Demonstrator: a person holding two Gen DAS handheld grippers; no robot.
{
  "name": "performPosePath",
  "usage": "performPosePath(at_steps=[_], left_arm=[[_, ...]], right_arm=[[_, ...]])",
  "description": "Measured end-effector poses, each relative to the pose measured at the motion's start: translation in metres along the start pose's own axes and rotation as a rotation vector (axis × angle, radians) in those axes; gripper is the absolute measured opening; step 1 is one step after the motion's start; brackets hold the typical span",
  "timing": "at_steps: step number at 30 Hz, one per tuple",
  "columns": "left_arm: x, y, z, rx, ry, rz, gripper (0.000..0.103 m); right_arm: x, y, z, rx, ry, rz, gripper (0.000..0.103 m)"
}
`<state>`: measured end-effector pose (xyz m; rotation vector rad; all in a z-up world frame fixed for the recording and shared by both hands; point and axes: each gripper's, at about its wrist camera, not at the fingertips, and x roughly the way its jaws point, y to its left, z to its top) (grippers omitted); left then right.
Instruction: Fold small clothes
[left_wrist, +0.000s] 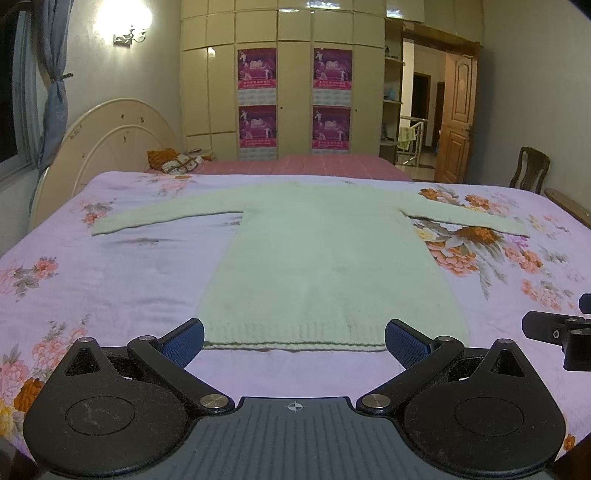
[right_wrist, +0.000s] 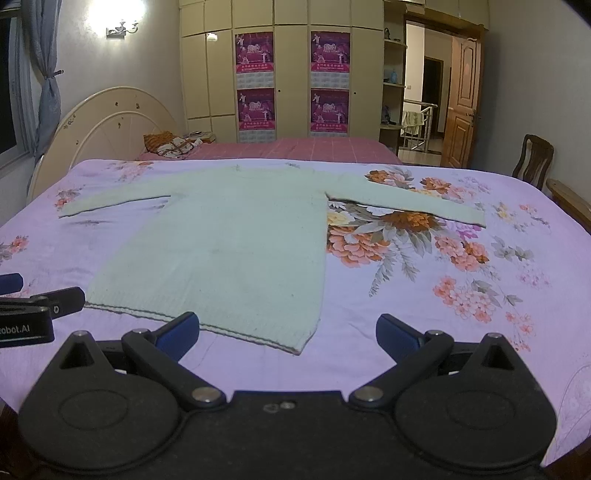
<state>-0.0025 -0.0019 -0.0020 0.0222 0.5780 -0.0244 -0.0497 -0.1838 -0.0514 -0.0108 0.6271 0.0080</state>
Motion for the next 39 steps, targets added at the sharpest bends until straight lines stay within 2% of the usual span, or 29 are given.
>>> performPosePath(at_steps=[39], left_arm=[[0.003, 0.0034, 0.0008, -0.008, 0.006, 0.007, 0.103]], right_arm=[[0.0017, 0.0018, 0.0015, -0.014, -0.003, 0.015, 0.102]])
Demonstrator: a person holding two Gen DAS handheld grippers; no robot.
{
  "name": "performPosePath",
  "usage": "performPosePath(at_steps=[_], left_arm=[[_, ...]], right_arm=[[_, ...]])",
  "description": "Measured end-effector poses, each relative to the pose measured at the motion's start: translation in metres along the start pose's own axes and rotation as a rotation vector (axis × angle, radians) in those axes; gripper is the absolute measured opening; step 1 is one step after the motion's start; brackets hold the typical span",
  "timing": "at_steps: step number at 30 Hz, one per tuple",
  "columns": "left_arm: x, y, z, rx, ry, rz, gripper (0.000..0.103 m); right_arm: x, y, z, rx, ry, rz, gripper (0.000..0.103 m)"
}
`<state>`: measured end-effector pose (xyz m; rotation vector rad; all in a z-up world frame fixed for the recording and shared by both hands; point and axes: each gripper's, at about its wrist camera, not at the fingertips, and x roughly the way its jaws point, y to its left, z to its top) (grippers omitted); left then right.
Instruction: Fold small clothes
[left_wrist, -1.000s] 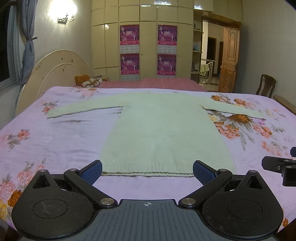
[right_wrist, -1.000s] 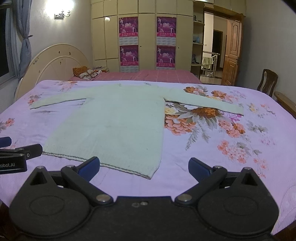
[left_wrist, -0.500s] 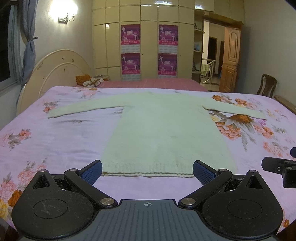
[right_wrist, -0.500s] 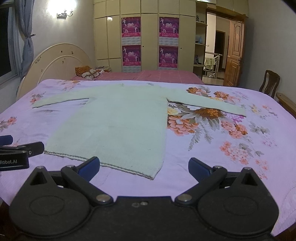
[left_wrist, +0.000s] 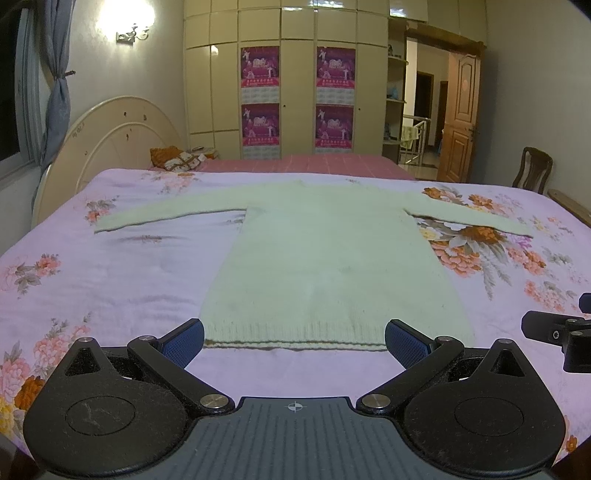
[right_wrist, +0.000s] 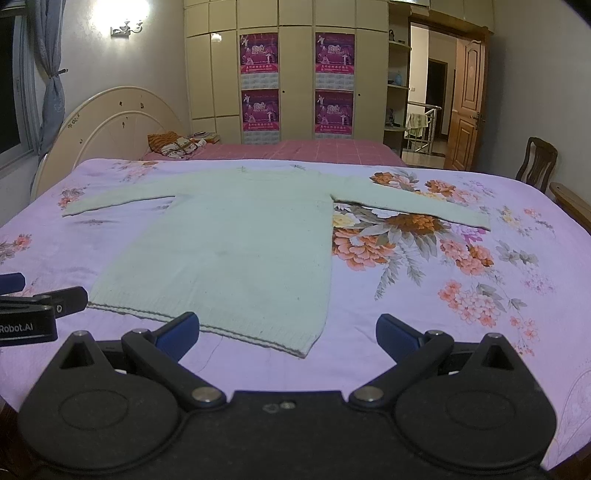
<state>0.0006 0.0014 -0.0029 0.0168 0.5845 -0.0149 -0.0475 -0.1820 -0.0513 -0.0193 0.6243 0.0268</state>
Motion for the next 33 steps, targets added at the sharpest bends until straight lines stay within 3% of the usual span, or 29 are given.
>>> performPosePath(at_steps=[26, 33], left_arm=[[0.005, -0.003, -0.001, -0.001, 0.01, 0.006, 0.103], [0.012, 0.0, 0.0, -0.042, 0.039, -0.005, 0.103]], right_arm=[[0.006, 0.001, -0.001, -0.008, 0.008, 0.001, 0.102], [0.009, -0.002, -0.001, 0.0, 0.013, -0.005, 0.102]])
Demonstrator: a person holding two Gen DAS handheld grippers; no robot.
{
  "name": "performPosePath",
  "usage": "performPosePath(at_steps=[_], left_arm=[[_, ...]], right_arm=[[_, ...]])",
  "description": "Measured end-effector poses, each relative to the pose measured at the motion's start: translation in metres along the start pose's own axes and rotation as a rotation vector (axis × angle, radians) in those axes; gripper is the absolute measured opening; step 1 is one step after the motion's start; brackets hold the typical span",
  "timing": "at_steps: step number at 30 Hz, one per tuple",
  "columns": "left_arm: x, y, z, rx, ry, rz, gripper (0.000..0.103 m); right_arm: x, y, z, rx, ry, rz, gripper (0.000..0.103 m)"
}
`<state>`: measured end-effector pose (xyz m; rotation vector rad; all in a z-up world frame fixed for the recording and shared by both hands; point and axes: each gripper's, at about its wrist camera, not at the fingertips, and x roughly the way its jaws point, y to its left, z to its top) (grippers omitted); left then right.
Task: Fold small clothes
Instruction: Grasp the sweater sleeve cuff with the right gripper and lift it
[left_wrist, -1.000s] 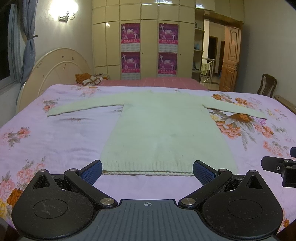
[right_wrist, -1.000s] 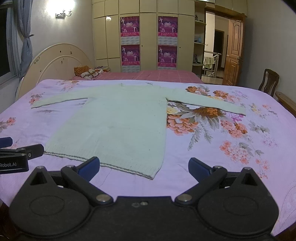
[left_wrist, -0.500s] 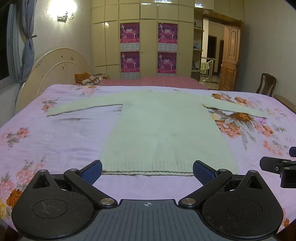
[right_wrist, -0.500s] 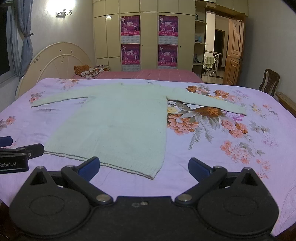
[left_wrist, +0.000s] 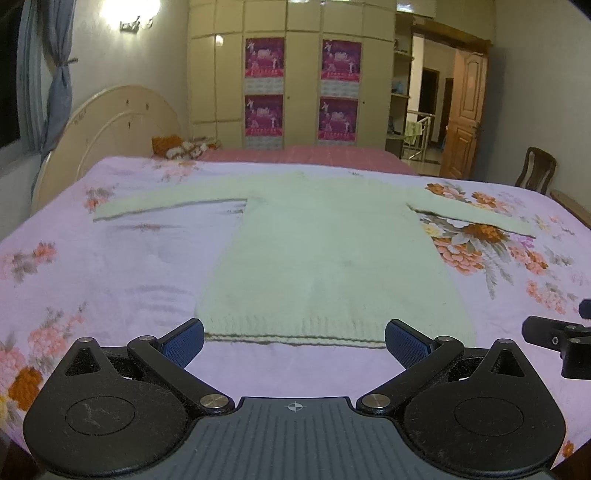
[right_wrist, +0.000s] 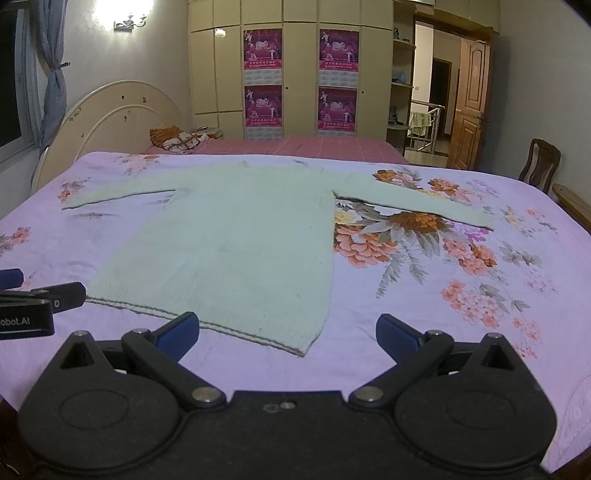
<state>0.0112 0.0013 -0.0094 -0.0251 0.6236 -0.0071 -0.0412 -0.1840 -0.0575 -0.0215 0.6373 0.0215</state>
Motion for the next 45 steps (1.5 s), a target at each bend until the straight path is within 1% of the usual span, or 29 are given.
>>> performPosePath(at_steps=[2, 5, 7, 8, 10, 11, 12, 13, 16, 17, 18, 20, 23, 26, 29, 32, 34, 36, 38, 39, 40, 42, 45], left_arm=[[0.004, 0.005, 0.002, -0.041, 0.001, -0.028, 0.103], [0.018, 0.008, 0.007, -0.068, 0.018, -0.026, 0.103], [0.03, 0.012, 0.014, -0.084, 0.034, -0.083, 0.103], [0.036, 0.015, 0.018, -0.098, 0.028, -0.092, 0.103], [0.049, 0.014, 0.031, -0.084, 0.006, -0.079, 0.103], [0.057, 0.012, 0.039, -0.064, -0.01, -0.055, 0.103], [0.065, 0.01, 0.047, -0.056, -0.029, -0.034, 0.103], [0.076, 0.011, 0.056, -0.059, -0.034, -0.036, 0.103], [0.109, 0.013, 0.08, -0.078, -0.006, -0.097, 0.103], [0.118, 0.012, 0.087, -0.073, -0.018, -0.101, 0.103], [0.126, 0.011, 0.094, -0.066, -0.053, -0.103, 0.103], [0.143, 0.009, 0.109, -0.049, -0.09, -0.079, 0.103], [0.179, 0.01, 0.134, -0.014, -0.058, -0.043, 0.103], [0.215, 0.028, 0.154, -0.073, -0.046, -0.029, 0.103], [0.249, 0.044, 0.165, -0.098, -0.032, -0.013, 0.103], [0.284, 0.048, 0.174, -0.09, -0.043, 0.032, 0.103], [0.3, 0.049, 0.176, -0.085, -0.039, 0.045, 0.103], [0.316, 0.049, 0.177, -0.089, -0.038, 0.059, 0.103], [0.329, 0.049, 0.177, -0.09, -0.03, 0.064, 0.103], [0.336, 0.048, 0.177, -0.092, -0.023, 0.06, 0.103], [0.34, 0.049, 0.176, -0.096, -0.017, 0.06, 0.103], [0.351, 0.049, 0.174, -0.098, 0.007, 0.046, 0.103], [0.361, 0.047, 0.171, -0.097, 0.038, 0.03, 0.103]], right_arm=[[0.001, -0.003, 0.001, 0.007, -0.002, -0.012, 0.102], [0.005, -0.012, 0.004, 0.018, -0.015, -0.038, 0.102], [0.011, -0.021, 0.008, 0.029, -0.033, -0.064, 0.102], [0.014, -0.027, 0.011, 0.038, -0.045, -0.077, 0.102], [0.019, -0.043, 0.019, 0.064, -0.098, -0.098, 0.102], [0.022, -0.051, 0.025, 0.067, -0.136, -0.109, 0.102], [0.026, -0.058, 0.031, 0.064, -0.154, -0.121, 0.102], [0.033, -0.069, 0.041, 0.069, -0.156, -0.13, 0.102], [0.058, -0.102, 0.064, 0.155, -0.127, -0.148, 0.102], [0.067, -0.114, 0.071, 0.192, -0.114, -0.148, 0.102], [0.075, -0.128, 0.077, 0.233, -0.109, -0.145, 0.102], [0.091, -0.153, 0.087, 0.296, -0.111, -0.152, 0.1], [0.121, -0.185, 0.097, 0.349, -0.109, -0.179, 0.1], [0.152, -0.22, 0.103, 0.413, -0.124, -0.203, 0.099], [0.185, -0.256, 0.106, 0.504, -0.145, -0.233, 0.098], [0.221, -0.294, 0.106, 0.613, -0.149, -0.257, 0.097], [0.245, -0.316, 0.103, 0.688, -0.144, -0.256, 0.096], [0.262, -0.331, 0.101, 0.728, -0.14, -0.26, 0.092], [0.279, -0.346, 0.097, 0.772, -0.135, -0.253, 0.072], [0.287, -0.353, 0.096, 0.8, -0.121, -0.257, 0.054], [0.294, -0.361, 0.092, 0.839, -0.111, -0.265, 0.052], [0.299, -0.371, 0.087, 0.903, -0.117, -0.264, 0.053], [0.308, -0.382, 0.082, 0.956, -0.126, -0.255, 0.051]])
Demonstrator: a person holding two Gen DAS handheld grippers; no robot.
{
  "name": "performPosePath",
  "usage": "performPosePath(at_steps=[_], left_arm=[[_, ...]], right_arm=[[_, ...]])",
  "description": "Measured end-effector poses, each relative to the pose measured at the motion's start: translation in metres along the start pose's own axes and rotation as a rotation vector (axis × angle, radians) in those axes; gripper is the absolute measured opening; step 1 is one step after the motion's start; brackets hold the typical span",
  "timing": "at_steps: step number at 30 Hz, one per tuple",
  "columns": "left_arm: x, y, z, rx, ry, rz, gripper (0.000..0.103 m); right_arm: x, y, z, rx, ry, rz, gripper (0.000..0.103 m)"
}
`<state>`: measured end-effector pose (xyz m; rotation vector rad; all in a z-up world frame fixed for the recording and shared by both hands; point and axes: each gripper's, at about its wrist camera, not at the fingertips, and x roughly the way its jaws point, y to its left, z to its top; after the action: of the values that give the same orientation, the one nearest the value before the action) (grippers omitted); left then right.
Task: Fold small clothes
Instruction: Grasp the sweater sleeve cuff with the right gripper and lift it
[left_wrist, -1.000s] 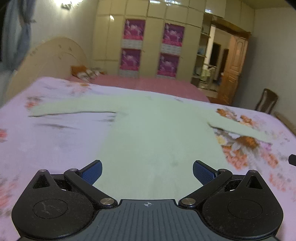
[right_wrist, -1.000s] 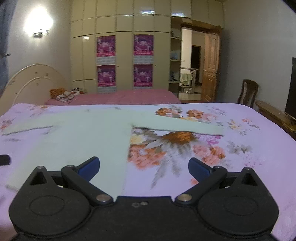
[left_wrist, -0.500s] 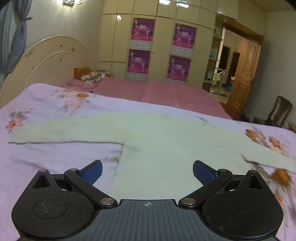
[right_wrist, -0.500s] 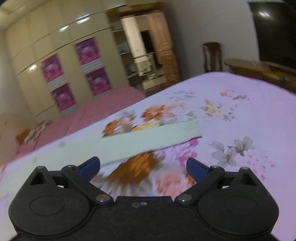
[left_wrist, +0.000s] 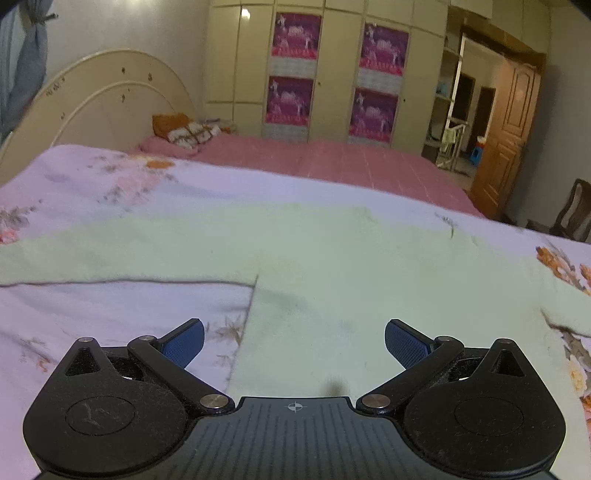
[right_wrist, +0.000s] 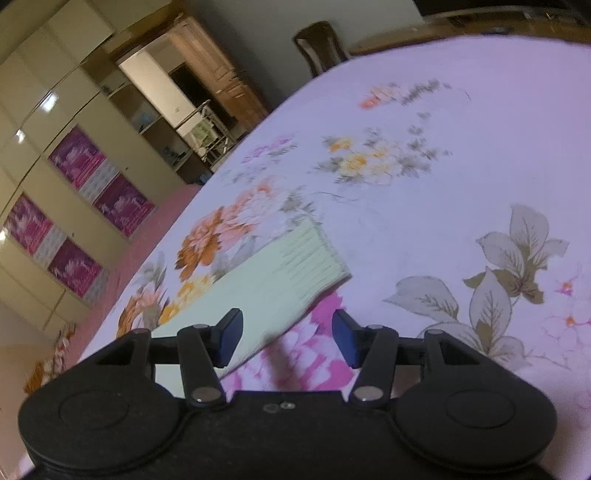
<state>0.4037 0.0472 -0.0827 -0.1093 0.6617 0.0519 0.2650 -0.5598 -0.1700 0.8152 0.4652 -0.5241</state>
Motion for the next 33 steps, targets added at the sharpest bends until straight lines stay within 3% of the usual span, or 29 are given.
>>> performPosePath(at_steps=[5, 9, 13, 17, 19, 25, 33], left_arm=[[0.006, -0.003, -0.003, 0.002, 0.018, -0.019, 0.103], [0.007, 0.0, -0.002, 0.012, 0.02, -0.017, 0.103], [0.006, 0.005, -0.002, 0.013, 0.02, -0.016, 0.103], [0.008, 0.012, -0.005, 0.025, 0.025, -0.001, 0.103], [0.01, 0.016, -0.007, 0.025, 0.036, 0.002, 0.103], [0.011, 0.027, -0.009, 0.027, 0.024, 0.025, 0.103], [0.015, 0.043, -0.016, 0.026, 0.039, -0.002, 0.103]], right_arm=[[0.011, -0.005, 0.01, 0.043, -0.006, 0.018, 0.049], [0.019, -0.001, 0.02, -0.004, 0.009, -0.028, 0.03], [0.022, 0.003, 0.03, -0.065, 0.036, -0.058, 0.005], [0.006, 0.011, 0.035, -0.139, -0.056, -0.032, 0.004], [0.026, 0.002, 0.032, -0.118, 0.03, -0.117, 0.004], [0.024, 0.014, 0.029, -0.177, 0.002, -0.136, 0.005], [0.02, 0.075, 0.008, -0.368, -0.045, -0.093, 0.005]])
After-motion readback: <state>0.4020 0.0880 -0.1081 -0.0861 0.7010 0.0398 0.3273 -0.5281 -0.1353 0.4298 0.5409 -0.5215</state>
